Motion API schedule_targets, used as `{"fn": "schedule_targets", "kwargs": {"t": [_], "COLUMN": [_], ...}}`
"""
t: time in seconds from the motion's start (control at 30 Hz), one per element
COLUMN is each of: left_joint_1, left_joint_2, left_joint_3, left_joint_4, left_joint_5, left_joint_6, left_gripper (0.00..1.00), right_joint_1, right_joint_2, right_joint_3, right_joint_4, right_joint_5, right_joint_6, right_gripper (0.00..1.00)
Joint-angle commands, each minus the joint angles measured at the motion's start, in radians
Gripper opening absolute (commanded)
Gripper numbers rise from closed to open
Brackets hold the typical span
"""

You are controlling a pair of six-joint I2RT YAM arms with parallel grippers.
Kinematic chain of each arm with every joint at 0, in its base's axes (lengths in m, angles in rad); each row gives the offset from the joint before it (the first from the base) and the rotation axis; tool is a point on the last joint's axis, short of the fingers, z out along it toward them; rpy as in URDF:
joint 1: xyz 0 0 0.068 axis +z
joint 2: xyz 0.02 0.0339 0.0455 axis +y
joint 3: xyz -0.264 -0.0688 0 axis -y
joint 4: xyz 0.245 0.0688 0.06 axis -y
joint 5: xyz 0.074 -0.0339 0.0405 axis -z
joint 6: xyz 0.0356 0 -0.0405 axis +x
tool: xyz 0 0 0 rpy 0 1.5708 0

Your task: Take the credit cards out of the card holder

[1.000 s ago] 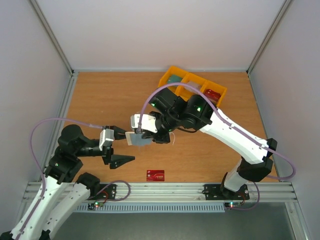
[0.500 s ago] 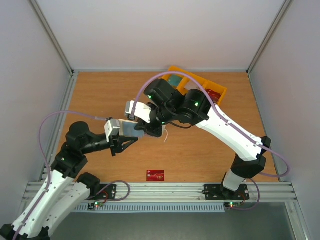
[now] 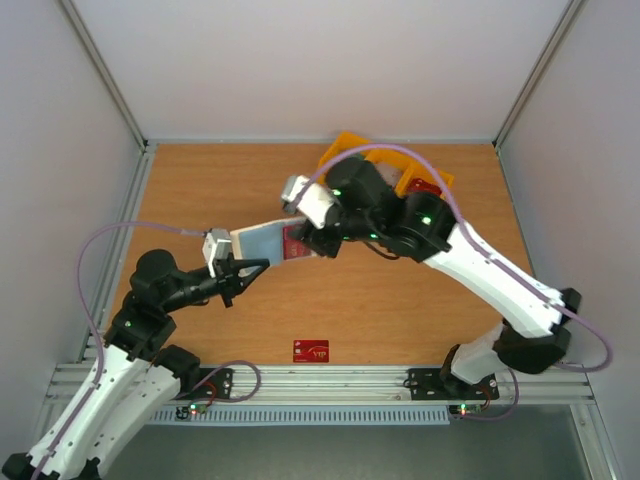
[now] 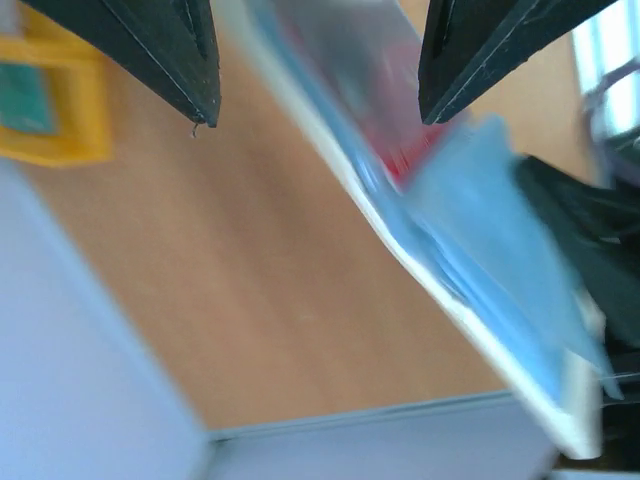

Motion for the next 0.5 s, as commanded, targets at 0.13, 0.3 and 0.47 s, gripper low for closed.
{"fn": "schedule_targets", "kwargs": {"t": [0.13, 0.3, 0.47], "left_joint_1": [0.042, 0.062, 0.077], "left_joint_2": [-0.058, -0.085, -0.102], "left_joint_3": [-0.059, -0.095, -0.12], "left_joint_4": [0.058, 0.12, 0.166], "left_joint_5": [-0.208, -0.168, -0.166], "left_joint_6": [-0.138, -0.164, -0.172], "left_gripper": [0.0, 0.0, 0.0], "right_joint_1": [-0.002, 0.005, 0.005], "right_joint_2": [-0.246, -0.147, -0.046], "right_joint_3": [-0.255, -0.335, -0.327], "right_joint_4": [0.369, 0.432, 0.484], "right_joint_5": [0.296, 0.124, 0.05], "right_joint_6": [0.241, 0.387, 0.5], "right_gripper": [0.42, 0.38, 0.38]}}
